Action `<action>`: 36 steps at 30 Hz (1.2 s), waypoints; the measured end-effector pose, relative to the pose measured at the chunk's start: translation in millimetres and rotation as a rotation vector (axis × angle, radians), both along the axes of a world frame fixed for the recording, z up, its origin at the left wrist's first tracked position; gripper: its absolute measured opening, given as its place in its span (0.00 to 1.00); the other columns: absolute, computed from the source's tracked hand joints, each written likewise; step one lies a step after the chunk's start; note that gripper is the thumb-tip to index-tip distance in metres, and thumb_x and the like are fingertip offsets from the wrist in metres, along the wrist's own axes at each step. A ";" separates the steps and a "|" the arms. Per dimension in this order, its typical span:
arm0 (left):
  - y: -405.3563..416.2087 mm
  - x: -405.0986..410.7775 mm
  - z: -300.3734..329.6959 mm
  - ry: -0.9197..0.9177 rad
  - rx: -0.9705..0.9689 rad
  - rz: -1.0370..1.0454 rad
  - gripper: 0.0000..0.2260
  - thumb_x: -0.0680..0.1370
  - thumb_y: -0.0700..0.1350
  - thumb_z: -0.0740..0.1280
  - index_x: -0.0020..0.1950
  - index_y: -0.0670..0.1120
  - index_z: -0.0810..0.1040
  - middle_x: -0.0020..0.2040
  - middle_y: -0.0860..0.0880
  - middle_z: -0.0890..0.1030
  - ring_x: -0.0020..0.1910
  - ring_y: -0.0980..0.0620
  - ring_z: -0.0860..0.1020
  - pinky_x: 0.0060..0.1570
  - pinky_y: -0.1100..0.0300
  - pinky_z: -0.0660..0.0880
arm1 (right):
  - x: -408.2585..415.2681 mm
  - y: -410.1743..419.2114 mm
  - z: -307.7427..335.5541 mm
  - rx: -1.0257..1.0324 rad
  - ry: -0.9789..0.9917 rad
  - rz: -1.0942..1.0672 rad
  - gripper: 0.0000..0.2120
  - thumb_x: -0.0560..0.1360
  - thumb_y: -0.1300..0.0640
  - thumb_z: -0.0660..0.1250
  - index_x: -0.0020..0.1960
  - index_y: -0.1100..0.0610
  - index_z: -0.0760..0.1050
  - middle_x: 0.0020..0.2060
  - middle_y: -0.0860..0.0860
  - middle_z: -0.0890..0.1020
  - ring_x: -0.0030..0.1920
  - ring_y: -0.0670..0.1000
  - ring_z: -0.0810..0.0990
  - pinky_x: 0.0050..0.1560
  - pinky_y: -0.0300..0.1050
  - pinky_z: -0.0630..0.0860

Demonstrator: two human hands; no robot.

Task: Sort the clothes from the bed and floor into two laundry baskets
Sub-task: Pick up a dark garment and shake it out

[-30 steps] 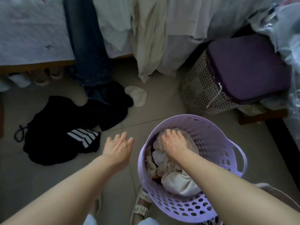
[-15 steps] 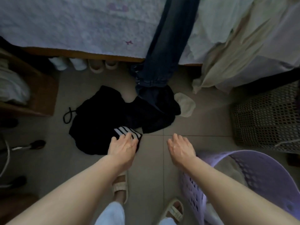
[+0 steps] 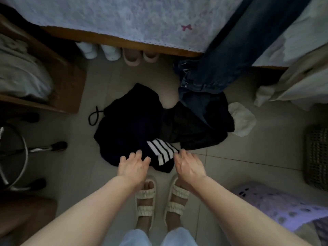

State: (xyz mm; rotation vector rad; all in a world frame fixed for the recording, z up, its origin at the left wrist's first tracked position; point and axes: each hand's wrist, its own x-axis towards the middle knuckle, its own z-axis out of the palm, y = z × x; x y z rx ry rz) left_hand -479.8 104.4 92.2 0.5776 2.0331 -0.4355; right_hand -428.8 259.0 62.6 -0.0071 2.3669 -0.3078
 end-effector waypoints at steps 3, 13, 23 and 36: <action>-3.0 -11.0 -28.7 -0.013 -0.026 0.029 0.31 0.75 0.44 0.66 0.75 0.52 0.57 0.73 0.43 0.59 0.69 0.44 0.64 0.64 0.51 0.65 | -12.0 -16.4 -27.0 -0.032 -0.035 0.066 0.20 0.76 0.64 0.58 0.68 0.63 0.64 0.61 0.61 0.71 0.61 0.61 0.72 0.60 0.53 0.70; -42.0 -41.7 -174.0 -0.127 -0.088 0.083 0.37 0.78 0.53 0.64 0.77 0.60 0.40 0.74 0.38 0.57 0.70 0.40 0.63 0.68 0.48 0.62 | -35.5 -64.8 -175.1 -0.018 -0.105 0.104 0.39 0.77 0.51 0.63 0.78 0.57 0.42 0.72 0.63 0.58 0.71 0.61 0.62 0.70 0.52 0.61; -72.1 -51.3 -253.5 0.106 -0.088 -0.243 0.41 0.72 0.57 0.70 0.75 0.59 0.46 0.71 0.41 0.55 0.71 0.40 0.54 0.67 0.35 0.57 | -70.6 -87.9 -245.8 0.024 -0.091 0.042 0.39 0.80 0.56 0.59 0.76 0.50 0.33 0.59 0.61 0.77 0.53 0.58 0.79 0.49 0.48 0.76; -79.9 -100.4 -129.8 0.214 0.080 -0.060 0.15 0.79 0.39 0.59 0.66 0.47 0.68 0.53 0.48 0.79 0.49 0.50 0.79 0.26 0.63 0.59 | -80.7 -75.1 -109.0 -0.065 -0.012 -0.358 0.17 0.73 0.66 0.59 0.60 0.56 0.70 0.53 0.56 0.77 0.53 0.60 0.78 0.44 0.48 0.72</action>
